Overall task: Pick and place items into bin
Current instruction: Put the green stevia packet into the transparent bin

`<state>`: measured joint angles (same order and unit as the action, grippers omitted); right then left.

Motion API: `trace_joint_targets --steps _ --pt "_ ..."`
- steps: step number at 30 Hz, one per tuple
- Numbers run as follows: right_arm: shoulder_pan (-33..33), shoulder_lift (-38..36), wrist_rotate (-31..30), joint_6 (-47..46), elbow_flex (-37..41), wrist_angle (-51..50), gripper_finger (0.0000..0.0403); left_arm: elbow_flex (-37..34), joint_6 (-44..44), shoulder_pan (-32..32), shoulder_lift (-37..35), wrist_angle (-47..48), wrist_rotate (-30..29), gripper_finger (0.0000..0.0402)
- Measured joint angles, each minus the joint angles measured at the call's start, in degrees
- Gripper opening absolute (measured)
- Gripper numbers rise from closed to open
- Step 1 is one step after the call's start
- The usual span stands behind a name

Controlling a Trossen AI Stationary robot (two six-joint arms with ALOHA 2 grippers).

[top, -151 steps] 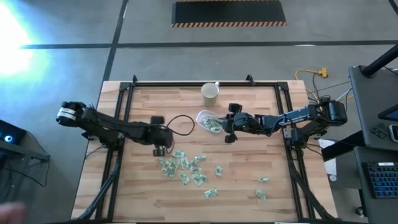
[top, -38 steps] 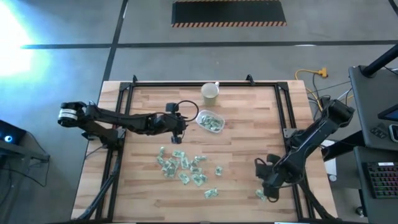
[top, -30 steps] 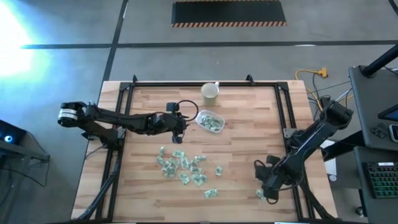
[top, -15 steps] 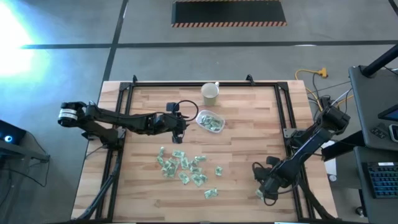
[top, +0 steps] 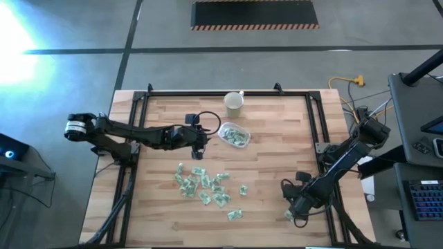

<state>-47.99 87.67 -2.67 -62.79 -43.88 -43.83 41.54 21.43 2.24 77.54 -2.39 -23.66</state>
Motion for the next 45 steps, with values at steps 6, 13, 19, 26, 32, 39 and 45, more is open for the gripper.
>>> trace_joint_targets --steps 6,13,19,26,32,39,45 --pt "1.58 -1.88 -9.96 3.64 -1.24 -1.24 0.0008 0.0 0.24 0.0 0.0 0.04 0.0 0.0137" --pt "6.99 -3.23 -32.69 14.7 -2.57 -1.35 0.0008 0.0 0.5 0.0 0.0 0.12 0.0 0.0137" --pt "14.58 -3.23 -48.24 25.49 -3.75 -0.55 0.0008 -0.16 0.48 0.0 0.0 0.44 0.0 0.0137" --pt "26.42 -3.23 -50.5 34.86 -4.37 3.34 0.0008 -0.55 1.67 0.0 0.0 0.41 -0.71 0.0137" --pt "35.42 -3.23 -47.06 49.79 -4.37 16.54 0.0008 -0.7 1.99 0.02 0.0 0.39 -0.81 0.0137" --pt "44.97 -2.84 -33.8 66.24 -4.33 35.6 0.0008 -0.72 2.01 0.02 0.0 0.39 -0.83 0.0137" --pt "52.58 -0.13 -21.96 70.35 -4.3 43.63 0.0008 -0.7 1.98 0.02 0.0 0.4 -0.83 0.0137"
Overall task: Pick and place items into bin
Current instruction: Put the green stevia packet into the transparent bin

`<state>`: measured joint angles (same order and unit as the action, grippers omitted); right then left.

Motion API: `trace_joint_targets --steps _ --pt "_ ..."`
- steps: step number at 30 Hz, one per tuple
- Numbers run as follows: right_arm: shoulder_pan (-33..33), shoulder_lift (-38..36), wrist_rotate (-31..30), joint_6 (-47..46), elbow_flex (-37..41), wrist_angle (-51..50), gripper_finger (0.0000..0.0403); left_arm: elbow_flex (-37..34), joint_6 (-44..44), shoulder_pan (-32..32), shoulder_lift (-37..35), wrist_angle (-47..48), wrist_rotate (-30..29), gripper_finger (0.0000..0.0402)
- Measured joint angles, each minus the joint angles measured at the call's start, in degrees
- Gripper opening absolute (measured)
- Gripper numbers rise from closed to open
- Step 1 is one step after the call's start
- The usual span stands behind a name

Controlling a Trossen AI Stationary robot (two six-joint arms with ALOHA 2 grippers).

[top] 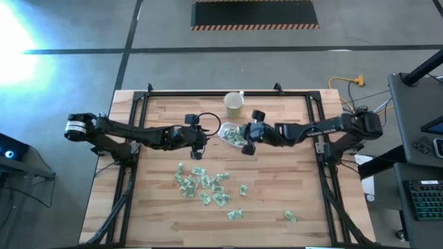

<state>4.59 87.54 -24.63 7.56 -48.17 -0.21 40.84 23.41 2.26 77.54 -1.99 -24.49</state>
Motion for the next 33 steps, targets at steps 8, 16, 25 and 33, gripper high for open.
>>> trace_joint_targets --steps 8,16,25,33 --pt "4.29 4.83 2.85 -0.01 0.04 1.03 0.0008 0.0 -0.07 0.0 0.0 -0.08 -0.02 0.0137" --pt "4.63 9.53 5.66 2.11 0.08 5.46 0.0008 0.0 -0.18 0.0 0.0 -0.56 -0.04 0.0137" --pt "4.74 9.7 5.86 4.24 0.08 6.18 0.0027 0.07 -0.25 0.0 0.02 -0.58 -0.04 0.0137" --pt "4.69 8.45 6.7 4.54 0.08 6.42 0.0102 0.06 -0.28 0.0 0.0 -0.18 -0.04 0.0137"
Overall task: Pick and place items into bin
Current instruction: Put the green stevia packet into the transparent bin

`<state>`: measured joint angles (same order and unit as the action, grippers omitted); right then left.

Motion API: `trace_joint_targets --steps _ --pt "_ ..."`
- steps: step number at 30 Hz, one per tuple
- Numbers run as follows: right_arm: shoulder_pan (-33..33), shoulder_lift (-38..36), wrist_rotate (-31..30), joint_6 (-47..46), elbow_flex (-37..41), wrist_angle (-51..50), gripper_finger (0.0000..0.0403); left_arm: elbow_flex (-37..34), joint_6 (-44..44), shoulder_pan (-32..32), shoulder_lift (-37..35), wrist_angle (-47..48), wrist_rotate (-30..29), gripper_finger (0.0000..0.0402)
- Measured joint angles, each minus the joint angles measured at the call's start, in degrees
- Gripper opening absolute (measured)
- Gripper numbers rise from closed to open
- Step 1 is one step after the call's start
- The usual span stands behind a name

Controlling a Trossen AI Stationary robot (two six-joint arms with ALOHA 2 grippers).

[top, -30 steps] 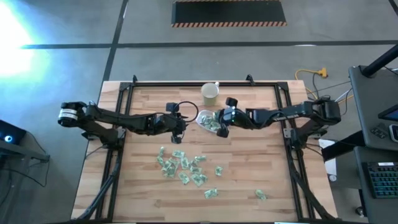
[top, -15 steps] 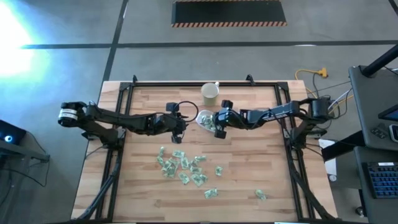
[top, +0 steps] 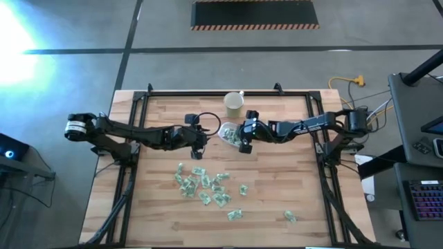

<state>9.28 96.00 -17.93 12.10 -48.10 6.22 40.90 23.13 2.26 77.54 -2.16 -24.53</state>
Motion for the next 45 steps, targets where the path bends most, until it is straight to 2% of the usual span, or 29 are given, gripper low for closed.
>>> trace_joint_targets --steps 5,11,16,19,22,34,37,45 --pt "-1.0 -3.03 0.28 4.07 0.0 -0.56 0.0125 -0.01 -1.81 -0.23 -0.02 7.02 0.0 0.0137" --pt "-2.0 -7.18 3.48 5.93 0.0 -5.67 0.0123 1.21 -13.01 -1.19 -0.35 23.23 0.35 0.0137" --pt "-2.05 -9.83 5.14 5.92 0.0 -9.17 0.0111 1.56 -20.85 -2.65 -0.71 31.95 7.67 0.0137" --pt "-2.01 -10.65 5.1 5.92 0.0 -9.82 0.0103 1.28 -21.46 -3.4 -0.85 31.22 15.09 0.0137" --pt "-2.02 -11.19 5.11 5.72 0.0 -10.11 0.0097 1.1 -21.51 -4.27 -0.81 29.13 19.88 0.0137" --pt "-2.21 -11.27 6.64 4.93 0.0 -11.88 0.0077 -0.43 -21.35 -7.63 1.58 21.45 23.49 0.0137" --pt "-2.21 -11.27 6.64 5.0 0.0 -11.89 0.0073 -0.43 -21.35 -7.89 2.95 19.87 25.52 0.0137" --pt "-2.38 -11.27 6.64 4.98 0.0 -11.93 0.0077 -0.49 -21.33 -7.96 9.13 15.42 25.79 0.0137"
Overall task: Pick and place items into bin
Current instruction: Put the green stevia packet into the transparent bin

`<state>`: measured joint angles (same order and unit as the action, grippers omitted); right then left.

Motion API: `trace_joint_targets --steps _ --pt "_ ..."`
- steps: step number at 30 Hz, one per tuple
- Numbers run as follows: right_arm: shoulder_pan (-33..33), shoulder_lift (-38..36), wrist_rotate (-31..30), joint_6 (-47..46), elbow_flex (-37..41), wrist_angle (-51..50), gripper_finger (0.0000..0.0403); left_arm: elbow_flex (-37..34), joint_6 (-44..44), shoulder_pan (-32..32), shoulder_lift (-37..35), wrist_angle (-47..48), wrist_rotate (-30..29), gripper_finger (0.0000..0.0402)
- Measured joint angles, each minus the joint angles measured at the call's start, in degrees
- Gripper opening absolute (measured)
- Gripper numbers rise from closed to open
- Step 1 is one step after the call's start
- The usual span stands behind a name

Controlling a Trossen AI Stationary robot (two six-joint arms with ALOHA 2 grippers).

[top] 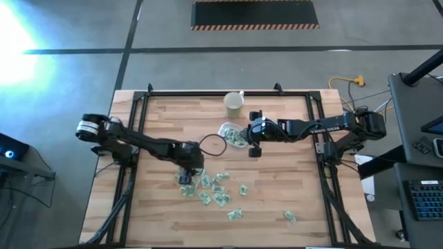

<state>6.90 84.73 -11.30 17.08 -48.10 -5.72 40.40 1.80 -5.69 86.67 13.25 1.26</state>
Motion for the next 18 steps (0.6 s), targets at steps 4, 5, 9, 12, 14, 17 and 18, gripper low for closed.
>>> trace_joint_targets --steps 4,5,9,12,14,17,18 --pt "0.0 0.0 -0.01 0.0 0.0 0.02 0.0076 0.03 -0.11 -0.01 2.38 -0.53 0.15 0.0137" --pt "0.0 0.0 -0.01 -0.04 0.0 0.0 0.0074 0.1 -0.13 -0.02 2.81 -0.67 0.2 0.0137" --pt "0.0 0.0 -0.04 0.03 0.0 0.01 0.0068 0.18 -0.13 -0.02 3.0 -0.63 0.26 0.0137" --pt "0.0 0.0 -0.19 0.05 0.0 0.02 0.0069 0.18 0.0 -0.02 2.87 -0.52 0.26 0.0137" --pt "0.0 0.0 -0.19 0.05 0.0 0.02 0.0071 0.15 0.0 -0.02 2.83 -0.48 0.26 0.0137" --pt "0.0 0.0 -0.21 0.05 0.0 0.02 0.0073 0.13 0.01 -0.02 2.83 -0.42 0.27 0.0131" --pt "0.0 0.0 -0.21 0.07 0.0 0.02 0.0072 0.11 0.04 -0.02 2.83 -0.39 0.26 0.0126"
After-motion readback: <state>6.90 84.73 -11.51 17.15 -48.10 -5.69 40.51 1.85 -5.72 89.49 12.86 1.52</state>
